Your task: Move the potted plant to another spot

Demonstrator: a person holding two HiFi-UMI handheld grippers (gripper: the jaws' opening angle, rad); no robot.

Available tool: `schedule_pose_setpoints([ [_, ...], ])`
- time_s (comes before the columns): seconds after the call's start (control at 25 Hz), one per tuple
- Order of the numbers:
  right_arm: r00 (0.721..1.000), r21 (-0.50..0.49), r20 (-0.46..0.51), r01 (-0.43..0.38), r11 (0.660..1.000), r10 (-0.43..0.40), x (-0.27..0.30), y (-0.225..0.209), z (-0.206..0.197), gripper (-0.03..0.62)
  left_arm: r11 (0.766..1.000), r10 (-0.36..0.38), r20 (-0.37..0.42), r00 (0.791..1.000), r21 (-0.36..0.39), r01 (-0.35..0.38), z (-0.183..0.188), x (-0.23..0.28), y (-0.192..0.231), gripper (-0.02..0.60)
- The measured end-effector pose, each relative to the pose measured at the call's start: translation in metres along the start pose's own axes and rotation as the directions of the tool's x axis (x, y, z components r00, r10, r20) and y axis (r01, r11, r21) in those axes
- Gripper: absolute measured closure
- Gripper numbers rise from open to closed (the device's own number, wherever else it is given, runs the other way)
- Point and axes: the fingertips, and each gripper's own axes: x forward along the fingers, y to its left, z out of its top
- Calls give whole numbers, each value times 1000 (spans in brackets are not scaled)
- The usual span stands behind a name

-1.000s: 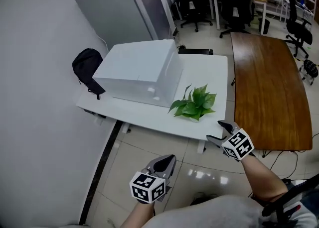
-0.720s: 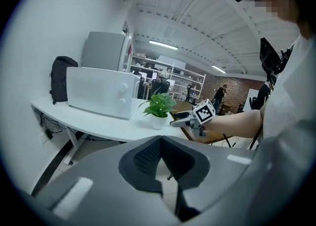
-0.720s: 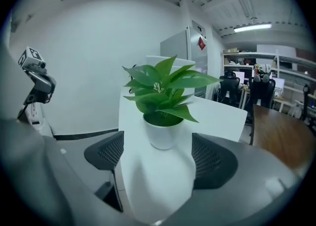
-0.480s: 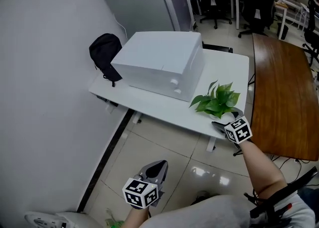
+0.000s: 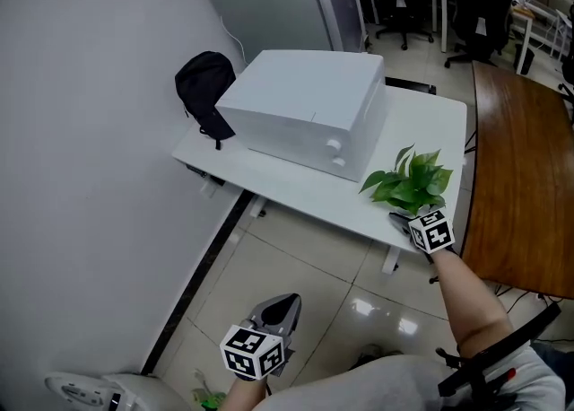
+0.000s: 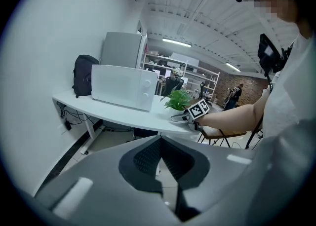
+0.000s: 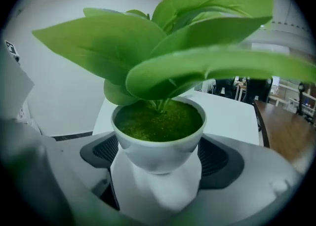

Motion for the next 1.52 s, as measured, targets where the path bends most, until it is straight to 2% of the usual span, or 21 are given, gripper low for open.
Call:
schedule_pose_setpoints([
  [0.24, 1000, 7, -6, 19, 1000, -19, 10, -7, 1, 102, 1000, 21, -5, 1000, -10, -21, -6, -4, 7, 584],
  [0.4, 1000, -5, -13, 12, 1000, -12, 12, -5, 0, 125, 999, 28, -8, 1000, -14, -28, -8, -7, 10, 584],
  [1.04, 1000, -19, -11, 10, 1000, -10, 8, -4, 0, 125, 1000, 7, -24, 1000, 8, -6, -6, 3, -1, 584],
  [1.52, 999, -16, 30, 26, 1000, -25, -7, -12, 10, 125, 999, -23, -29, 999, 32, 24, 0, 13, -11, 584],
])
